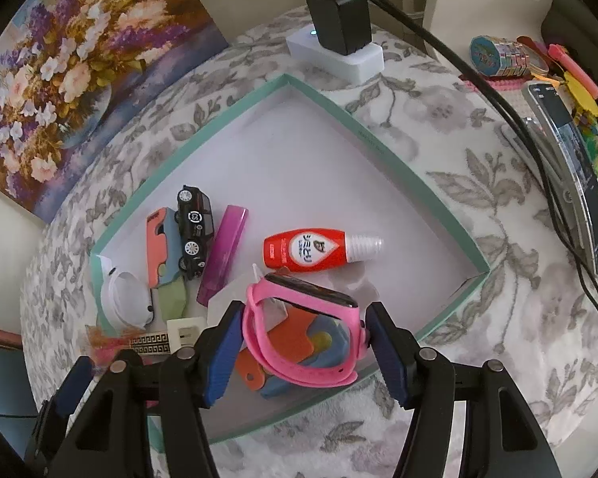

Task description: Organize rigid objects

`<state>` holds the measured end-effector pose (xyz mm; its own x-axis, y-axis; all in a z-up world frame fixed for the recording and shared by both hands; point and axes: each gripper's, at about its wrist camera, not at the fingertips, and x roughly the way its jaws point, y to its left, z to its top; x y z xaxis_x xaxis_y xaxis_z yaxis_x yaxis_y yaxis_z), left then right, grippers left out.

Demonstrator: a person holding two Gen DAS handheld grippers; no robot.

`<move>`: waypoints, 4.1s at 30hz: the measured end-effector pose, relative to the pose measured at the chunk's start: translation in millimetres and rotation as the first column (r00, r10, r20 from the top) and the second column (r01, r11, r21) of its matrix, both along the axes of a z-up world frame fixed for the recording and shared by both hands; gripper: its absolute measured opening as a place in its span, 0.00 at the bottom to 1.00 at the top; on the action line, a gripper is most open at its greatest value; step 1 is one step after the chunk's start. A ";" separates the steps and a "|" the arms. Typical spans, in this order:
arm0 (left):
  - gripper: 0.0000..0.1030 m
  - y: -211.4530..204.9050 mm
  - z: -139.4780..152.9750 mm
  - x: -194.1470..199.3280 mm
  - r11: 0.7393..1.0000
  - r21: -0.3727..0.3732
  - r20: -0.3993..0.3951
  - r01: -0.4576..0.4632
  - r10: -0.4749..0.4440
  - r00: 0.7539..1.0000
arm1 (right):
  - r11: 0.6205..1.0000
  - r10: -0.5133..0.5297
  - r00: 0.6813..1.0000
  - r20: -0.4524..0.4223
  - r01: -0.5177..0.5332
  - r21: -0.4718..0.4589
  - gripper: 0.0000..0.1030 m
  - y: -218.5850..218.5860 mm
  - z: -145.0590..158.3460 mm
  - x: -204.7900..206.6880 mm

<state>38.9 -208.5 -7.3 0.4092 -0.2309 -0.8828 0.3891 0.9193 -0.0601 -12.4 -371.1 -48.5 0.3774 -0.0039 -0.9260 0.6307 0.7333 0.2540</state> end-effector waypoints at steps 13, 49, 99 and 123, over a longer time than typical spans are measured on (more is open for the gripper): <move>0.77 9.7 1.6 5.3 0.999 -0.007 -0.016 -0.039 0.039 0.999 | 0.999 0.009 1.000 -0.010 -0.009 -0.032 0.71 1.3 2.6 1.5; 0.88 114.2 -22.0 46.9 0.911 0.087 -0.088 -0.404 0.411 0.907 | 0.947 0.233 0.972 -0.015 -0.230 -0.223 1.00 63.6 26.4 25.8; 0.88 186.5 42.6 -25.7 0.924 0.128 0.060 -0.360 0.355 0.933 | 0.878 0.387 0.922 0.029 -0.358 -0.318 1.00 155.0 64.3 -6.7; 0.88 189.3 37.6 -20.8 0.920 0.155 0.047 -0.360 0.357 0.933 | 0.871 0.393 0.919 0.017 -0.366 -0.328 1.00 153.6 63.5 -4.3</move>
<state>18.1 -19.2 30.3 0.4536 0.0765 -0.8879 0.0312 0.9943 0.1017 -16.7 -217.6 15.0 0.4817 -0.1282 -0.8669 0.2746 0.9615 0.0104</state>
